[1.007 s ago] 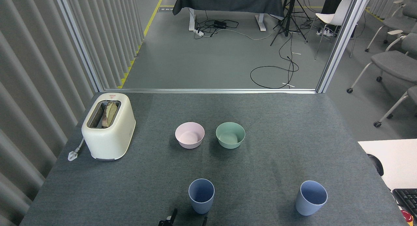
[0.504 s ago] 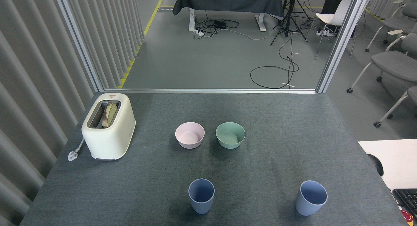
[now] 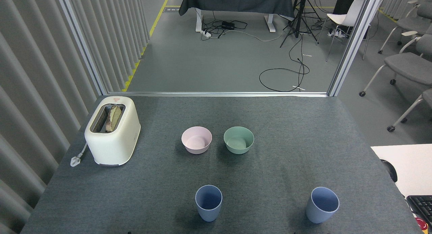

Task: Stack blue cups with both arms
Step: 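Reach the right gripper to the other blue cup and grasp it, then lift the blue cup with the right gripper and move it over the first cup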

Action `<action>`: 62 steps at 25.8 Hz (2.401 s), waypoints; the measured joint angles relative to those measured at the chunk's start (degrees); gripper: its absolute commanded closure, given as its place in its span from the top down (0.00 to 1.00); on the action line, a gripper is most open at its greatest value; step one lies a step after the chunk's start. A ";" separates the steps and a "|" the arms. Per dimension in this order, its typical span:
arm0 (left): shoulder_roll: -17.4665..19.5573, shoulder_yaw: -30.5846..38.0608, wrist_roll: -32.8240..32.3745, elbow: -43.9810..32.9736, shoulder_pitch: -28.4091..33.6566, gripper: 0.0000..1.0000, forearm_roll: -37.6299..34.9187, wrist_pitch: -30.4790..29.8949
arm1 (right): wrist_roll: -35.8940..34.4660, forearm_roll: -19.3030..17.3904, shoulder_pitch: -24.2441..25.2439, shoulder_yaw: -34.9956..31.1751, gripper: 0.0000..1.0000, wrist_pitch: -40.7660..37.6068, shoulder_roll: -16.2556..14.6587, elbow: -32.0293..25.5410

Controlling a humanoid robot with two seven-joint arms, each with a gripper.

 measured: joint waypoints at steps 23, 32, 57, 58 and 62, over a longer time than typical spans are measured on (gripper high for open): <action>-0.08 0.32 0.21 1.14 -0.06 1.00 0.30 0.23 | 2.55 -0.24 -11.27 -2.06 1.00 0.07 -4.42 8.00; -0.08 0.32 0.21 1.15 -0.04 1.00 0.40 0.23 | 2.90 -0.02 -14.58 -1.63 0.70 0.18 -4.87 11.13; -0.45 0.20 0.47 1.05 -0.07 1.00 0.43 0.19 | 14.06 16.60 -25.52 19.88 0.70 3.16 12.22 2.04; -0.45 0.19 0.47 1.08 -0.16 1.00 0.44 0.19 | 14.15 16.86 -24.79 20.53 0.70 3.16 12.33 1.95; -0.48 0.15 0.47 1.14 -0.34 1.00 0.48 0.22 | 14.23 17.35 -22.54 22.95 0.70 3.04 12.51 1.54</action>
